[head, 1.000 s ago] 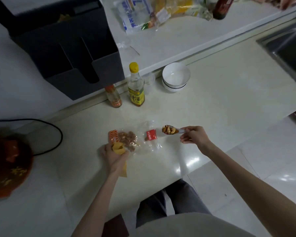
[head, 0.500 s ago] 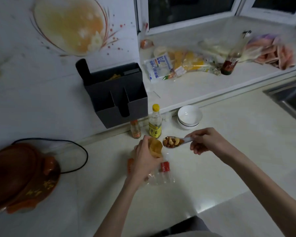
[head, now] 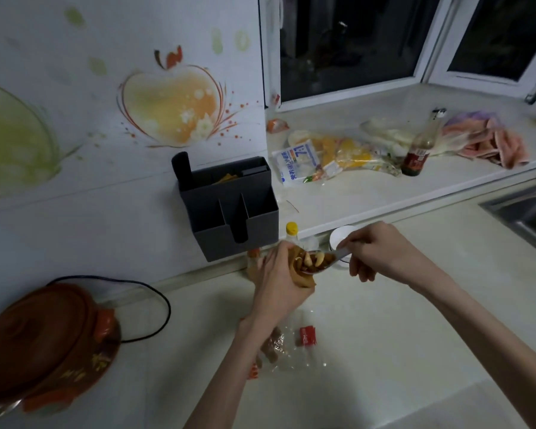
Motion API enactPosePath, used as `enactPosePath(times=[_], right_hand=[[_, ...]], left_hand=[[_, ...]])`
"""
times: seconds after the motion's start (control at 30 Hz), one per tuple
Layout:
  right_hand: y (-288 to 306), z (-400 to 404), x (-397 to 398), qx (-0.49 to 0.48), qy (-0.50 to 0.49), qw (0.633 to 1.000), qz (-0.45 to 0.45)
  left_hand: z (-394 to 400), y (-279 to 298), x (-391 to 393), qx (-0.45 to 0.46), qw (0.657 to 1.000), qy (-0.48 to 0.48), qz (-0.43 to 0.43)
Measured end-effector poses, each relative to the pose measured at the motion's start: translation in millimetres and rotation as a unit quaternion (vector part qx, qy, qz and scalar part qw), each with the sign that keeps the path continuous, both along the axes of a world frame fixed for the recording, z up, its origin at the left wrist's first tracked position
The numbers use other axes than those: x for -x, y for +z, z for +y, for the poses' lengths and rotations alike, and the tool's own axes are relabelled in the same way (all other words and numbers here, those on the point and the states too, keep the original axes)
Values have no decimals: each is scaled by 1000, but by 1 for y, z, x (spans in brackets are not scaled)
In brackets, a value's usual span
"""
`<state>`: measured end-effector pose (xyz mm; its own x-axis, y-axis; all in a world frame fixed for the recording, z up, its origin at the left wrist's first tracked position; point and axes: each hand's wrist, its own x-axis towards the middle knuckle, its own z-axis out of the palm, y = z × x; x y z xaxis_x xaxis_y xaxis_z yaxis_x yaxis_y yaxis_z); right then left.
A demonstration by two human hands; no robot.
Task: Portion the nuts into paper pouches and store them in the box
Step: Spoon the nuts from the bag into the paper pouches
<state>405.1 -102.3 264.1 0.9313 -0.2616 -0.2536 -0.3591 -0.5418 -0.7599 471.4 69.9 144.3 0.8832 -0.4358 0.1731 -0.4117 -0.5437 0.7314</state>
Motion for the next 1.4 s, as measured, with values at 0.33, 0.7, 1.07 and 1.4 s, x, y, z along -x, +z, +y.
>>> enactPosePath(times=[0.33,0.7,1.07,1.4], right_hand=[[23,21,2,231,90,967,-56],[15,29,15,356,158,915,-102],[-7,12,34,292,4,937,-193],[-34,4,52,255,-65,951,-163]], left_hand=[[-6,6,3,-2,998,-5,-56],[-14,-1,10,44,999,10,-9],[9,-29,29,135,976,70,156],[17,7,25,247,963,53,92]])
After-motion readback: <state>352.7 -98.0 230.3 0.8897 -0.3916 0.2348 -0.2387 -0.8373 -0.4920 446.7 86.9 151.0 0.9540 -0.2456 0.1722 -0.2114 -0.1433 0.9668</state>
